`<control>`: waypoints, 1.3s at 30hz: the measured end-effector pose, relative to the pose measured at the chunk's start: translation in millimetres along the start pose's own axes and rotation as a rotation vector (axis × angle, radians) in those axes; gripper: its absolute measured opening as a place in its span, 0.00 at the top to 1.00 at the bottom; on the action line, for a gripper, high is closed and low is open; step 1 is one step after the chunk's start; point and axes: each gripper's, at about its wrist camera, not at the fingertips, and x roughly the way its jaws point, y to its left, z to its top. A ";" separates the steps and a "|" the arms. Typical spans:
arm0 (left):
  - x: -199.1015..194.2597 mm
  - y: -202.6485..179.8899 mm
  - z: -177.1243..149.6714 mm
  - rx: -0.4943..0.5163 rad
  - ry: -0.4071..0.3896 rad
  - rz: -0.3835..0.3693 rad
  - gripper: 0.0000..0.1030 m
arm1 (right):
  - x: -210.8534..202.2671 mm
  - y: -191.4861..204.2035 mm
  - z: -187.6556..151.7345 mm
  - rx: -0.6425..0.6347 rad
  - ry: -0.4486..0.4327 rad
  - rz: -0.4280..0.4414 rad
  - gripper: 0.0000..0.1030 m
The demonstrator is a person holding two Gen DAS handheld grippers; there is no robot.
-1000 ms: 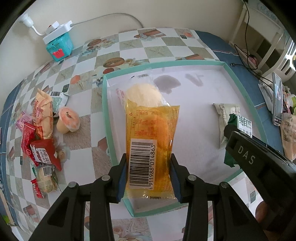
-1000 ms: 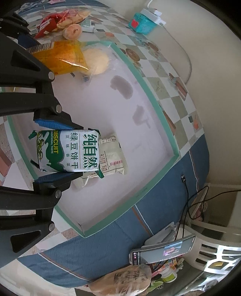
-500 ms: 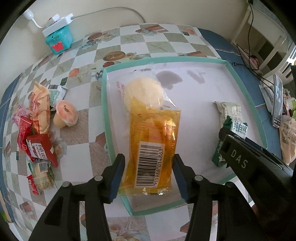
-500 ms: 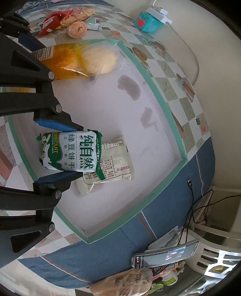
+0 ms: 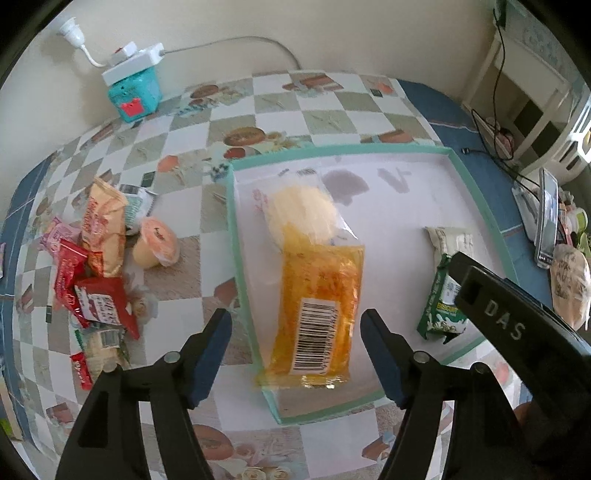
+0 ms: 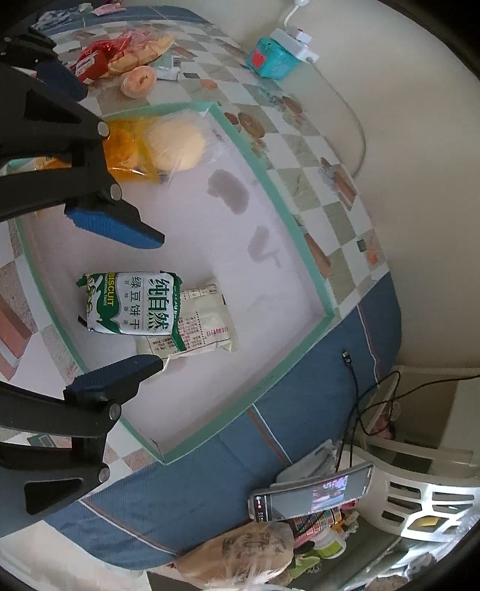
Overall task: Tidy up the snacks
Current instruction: 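Lower both snacks into the tray and open both grippers, then move both grippers away from the tray toward the snack pile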
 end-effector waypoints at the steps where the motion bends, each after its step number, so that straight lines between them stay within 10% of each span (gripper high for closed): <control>1: -0.3 3.4 0.7 -0.008 -0.002 0.011 0.28 | -1.0 -0.4 -0.1 0.003 -0.001 0.001 0.34; 20: -7.2 101.6 6.7 -0.298 -0.053 0.152 0.03 | 2.3 27.2 -7.9 -0.089 -0.002 0.011 0.00; 39: -14.3 151.7 2.1 -0.455 -0.091 0.134 0.03 | 2.6 51.6 -14.7 -0.133 0.001 0.026 0.00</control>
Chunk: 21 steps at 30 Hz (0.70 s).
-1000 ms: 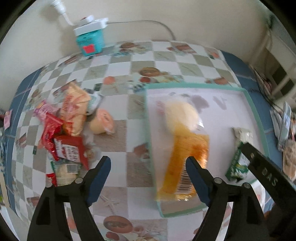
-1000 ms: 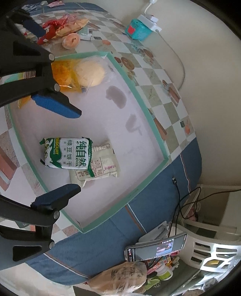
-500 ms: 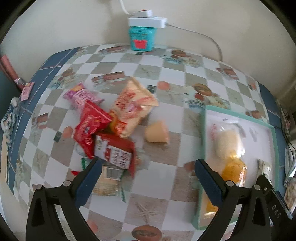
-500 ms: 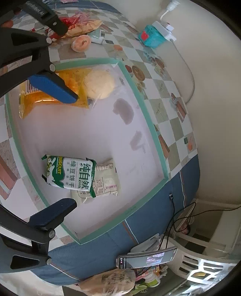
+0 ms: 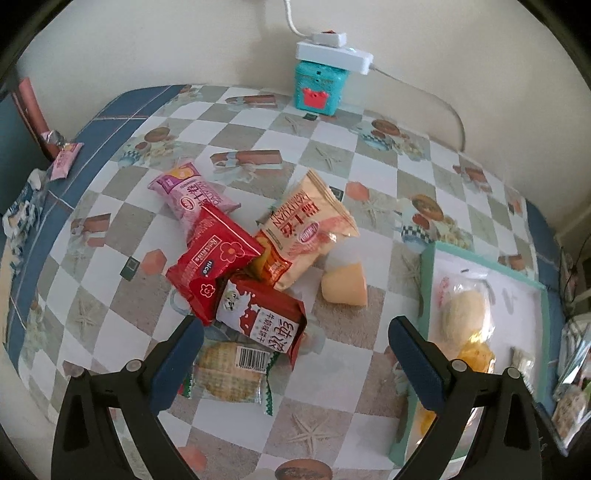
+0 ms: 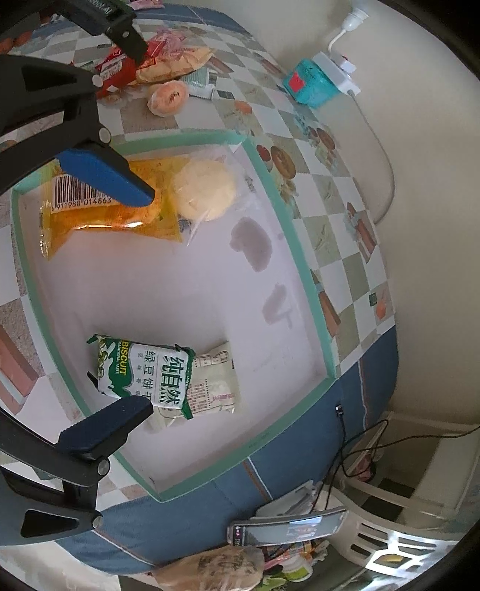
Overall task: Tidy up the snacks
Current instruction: 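Move both grippers away from the tray toward the snack pile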
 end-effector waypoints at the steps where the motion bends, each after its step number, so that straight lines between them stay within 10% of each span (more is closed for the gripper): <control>1: -1.1 2.5 1.0 -0.012 -0.005 -0.009 0.03 | -0.6 2.0 0.1 -0.004 -0.003 -0.001 0.00; 21: -12.9 67.4 21.2 -0.110 -0.055 0.091 0.03 | -19.2 69.0 -12.9 -0.146 -0.122 0.075 0.00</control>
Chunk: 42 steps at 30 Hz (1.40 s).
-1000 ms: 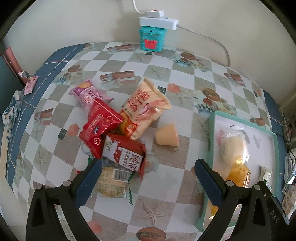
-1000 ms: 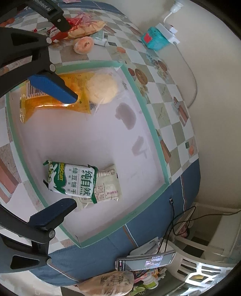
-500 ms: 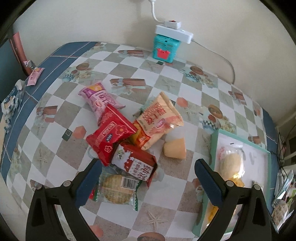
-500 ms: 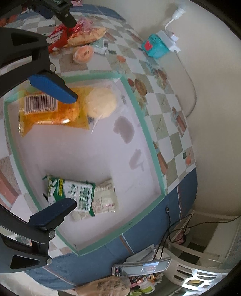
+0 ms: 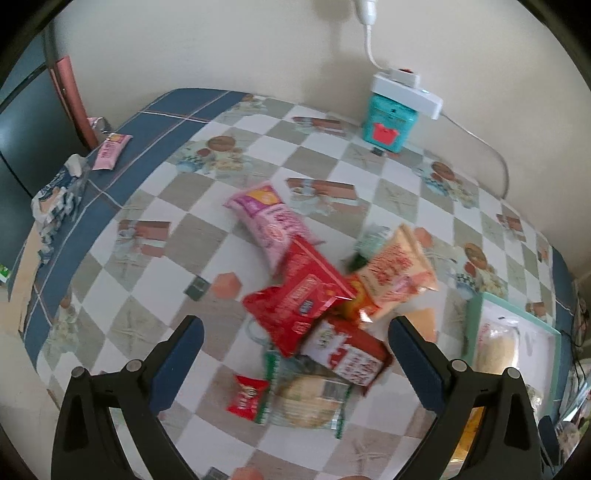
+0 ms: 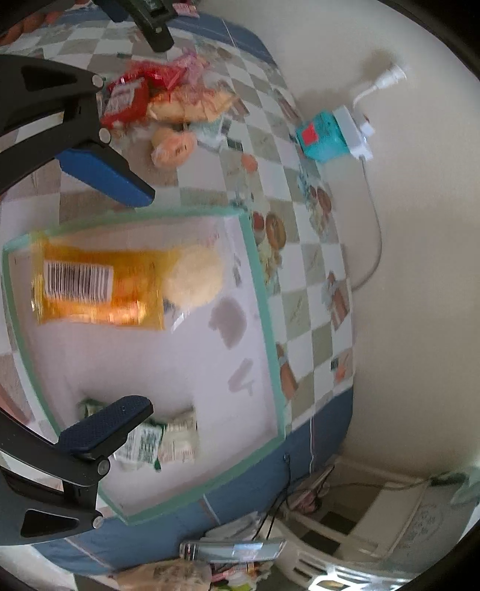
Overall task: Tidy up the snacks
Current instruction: 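Move both grippers away from the tray toward the snack pile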
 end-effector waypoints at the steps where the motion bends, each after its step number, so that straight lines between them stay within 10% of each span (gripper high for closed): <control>1: -0.8 5.6 1.6 -0.009 -0.002 0.011 0.03 | -0.3 2.9 -0.4 0.001 0.003 0.018 0.00; 21: 10.0 124.8 13.3 -0.178 0.048 0.104 0.03 | 3.0 87.6 -21.1 -0.111 0.087 0.157 0.00; 42: 48.9 110.4 -6.2 -0.157 0.174 -0.005 0.03 | 38.6 129.4 -58.6 -0.164 0.255 0.211 0.00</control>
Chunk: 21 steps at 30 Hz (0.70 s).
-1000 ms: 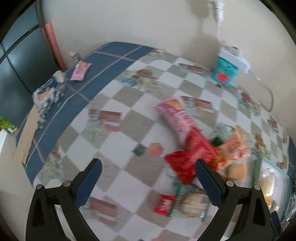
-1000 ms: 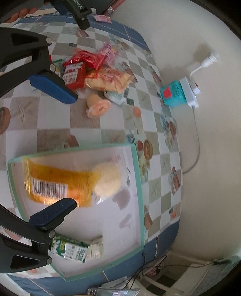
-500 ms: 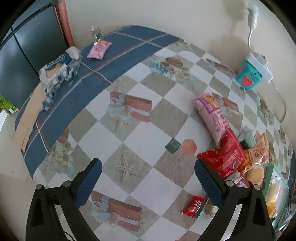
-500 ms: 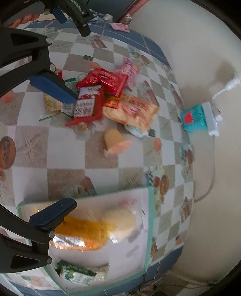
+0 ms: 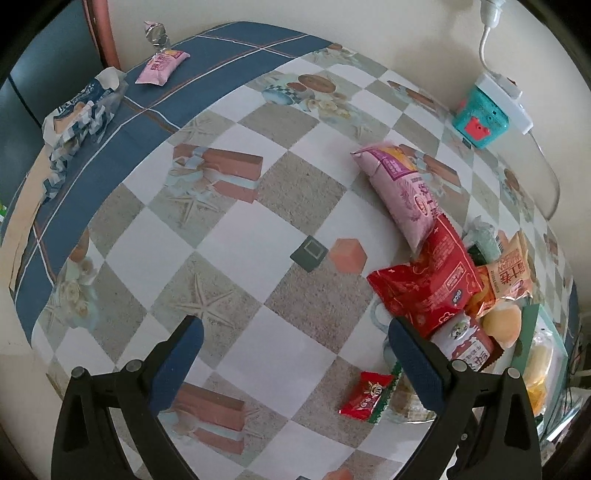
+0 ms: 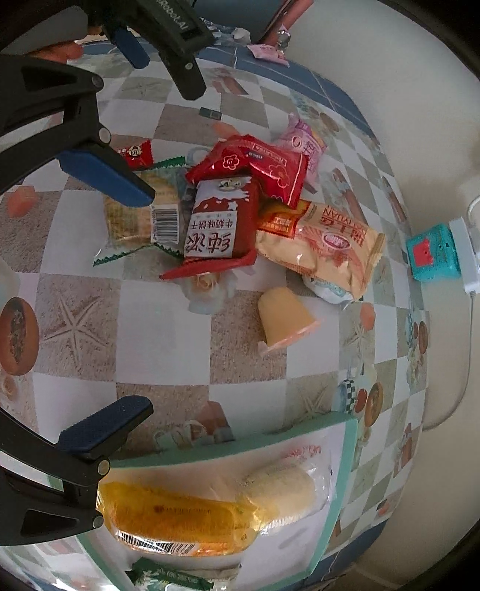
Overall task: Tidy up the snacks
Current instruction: 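Move both grippers away from the tray toward the snack pile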
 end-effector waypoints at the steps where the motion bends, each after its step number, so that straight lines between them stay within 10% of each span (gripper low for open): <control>1: 0.3 -0.5 -0.5 0.005 0.001 -0.007 0.03 | 0.5 1.1 -0.1 -0.003 0.001 0.003 0.00; 21: 4.0 11.0 -1.2 0.049 0.035 0.056 0.03 | 19.7 30.3 -2.5 -0.062 0.037 0.000 0.00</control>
